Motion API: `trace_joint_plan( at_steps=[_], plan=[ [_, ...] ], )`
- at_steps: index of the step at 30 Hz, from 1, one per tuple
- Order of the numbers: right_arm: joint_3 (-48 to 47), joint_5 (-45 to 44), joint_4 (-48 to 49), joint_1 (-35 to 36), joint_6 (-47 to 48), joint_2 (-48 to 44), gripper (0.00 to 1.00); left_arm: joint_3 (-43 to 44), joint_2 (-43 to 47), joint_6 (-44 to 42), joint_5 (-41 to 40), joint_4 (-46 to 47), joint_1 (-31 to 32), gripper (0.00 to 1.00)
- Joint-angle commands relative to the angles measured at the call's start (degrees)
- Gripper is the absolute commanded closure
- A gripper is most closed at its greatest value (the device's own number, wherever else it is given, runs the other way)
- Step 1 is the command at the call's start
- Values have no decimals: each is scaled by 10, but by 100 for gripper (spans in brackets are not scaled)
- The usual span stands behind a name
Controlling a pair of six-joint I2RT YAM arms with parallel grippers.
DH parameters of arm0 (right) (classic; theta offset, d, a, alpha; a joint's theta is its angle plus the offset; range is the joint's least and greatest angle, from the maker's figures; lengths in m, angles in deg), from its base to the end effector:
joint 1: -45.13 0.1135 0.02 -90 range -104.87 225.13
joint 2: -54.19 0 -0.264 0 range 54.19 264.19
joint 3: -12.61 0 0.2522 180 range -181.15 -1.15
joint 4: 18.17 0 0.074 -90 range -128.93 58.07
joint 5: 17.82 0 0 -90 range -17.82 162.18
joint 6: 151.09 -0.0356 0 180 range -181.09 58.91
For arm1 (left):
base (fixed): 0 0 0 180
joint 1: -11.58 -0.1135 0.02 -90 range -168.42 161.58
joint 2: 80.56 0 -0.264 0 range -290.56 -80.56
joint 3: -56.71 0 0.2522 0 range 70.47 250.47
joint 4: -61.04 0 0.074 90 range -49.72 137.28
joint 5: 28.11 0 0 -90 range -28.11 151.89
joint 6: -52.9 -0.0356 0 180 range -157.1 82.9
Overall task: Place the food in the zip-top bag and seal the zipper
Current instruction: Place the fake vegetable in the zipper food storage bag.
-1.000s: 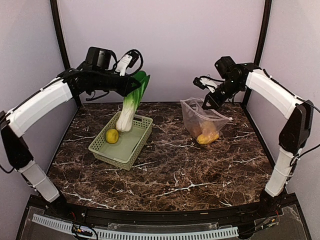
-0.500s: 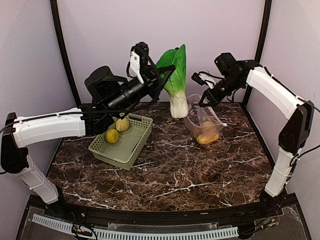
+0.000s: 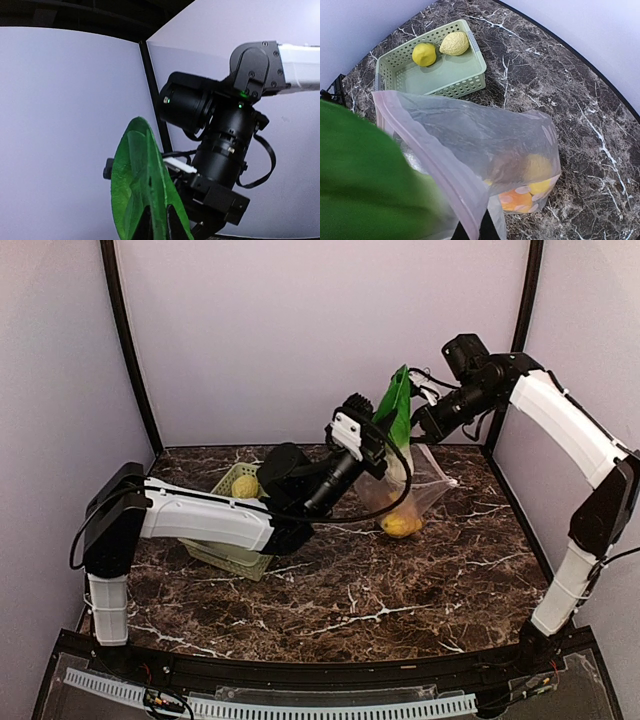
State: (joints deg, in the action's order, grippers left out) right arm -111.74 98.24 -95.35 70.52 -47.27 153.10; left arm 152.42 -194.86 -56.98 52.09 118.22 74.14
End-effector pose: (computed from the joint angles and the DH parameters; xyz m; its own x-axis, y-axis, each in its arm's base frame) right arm 0.3133 0.1660 0.3994 -0.5381 -0.4929 -0.6837 -0.7821 0.5944 0.1870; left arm 0.2141 -0.3992 0.3417 0.5468 -0.3260 -0.7712 0.6670 0.7263 0.1660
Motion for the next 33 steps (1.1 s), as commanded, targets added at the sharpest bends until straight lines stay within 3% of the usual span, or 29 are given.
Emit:
trace_joint_plan(
  at_steps=[1, 8, 10, 11, 14, 18, 25, 33],
  plan=[
    [19, 5, 14, -8, -14, -40, 100, 29, -50, -96, -73, 176, 7, 99],
    [31, 34, 15, -28, -23, -66, 100, 83, -141, -167, -122, 197, 11, 99],
    [30, 44, 15, -34, -26, -68, 100, 91, -154, -174, -136, 186, 12, 85],
    [29, 48, 15, -37, -27, -69, 100, 93, -156, -173, -141, 181, 12, 71],
    [26, 54, 15, -45, -29, -68, 100, 87, -151, -160, -159, 177, 12, 43],
    [13, 69, 15, -60, -35, -54, 100, 69, -118, -107, -154, 164, 13, 25],
    [4, 59, 36, -70, -40, -31, 100, -4, 43, 40, -121, 58, 27, 20],
    [-61, 63, 125, -70, -87, 3, 100, -118, 204, 274, -187, -208, 32, 26]
  ],
)
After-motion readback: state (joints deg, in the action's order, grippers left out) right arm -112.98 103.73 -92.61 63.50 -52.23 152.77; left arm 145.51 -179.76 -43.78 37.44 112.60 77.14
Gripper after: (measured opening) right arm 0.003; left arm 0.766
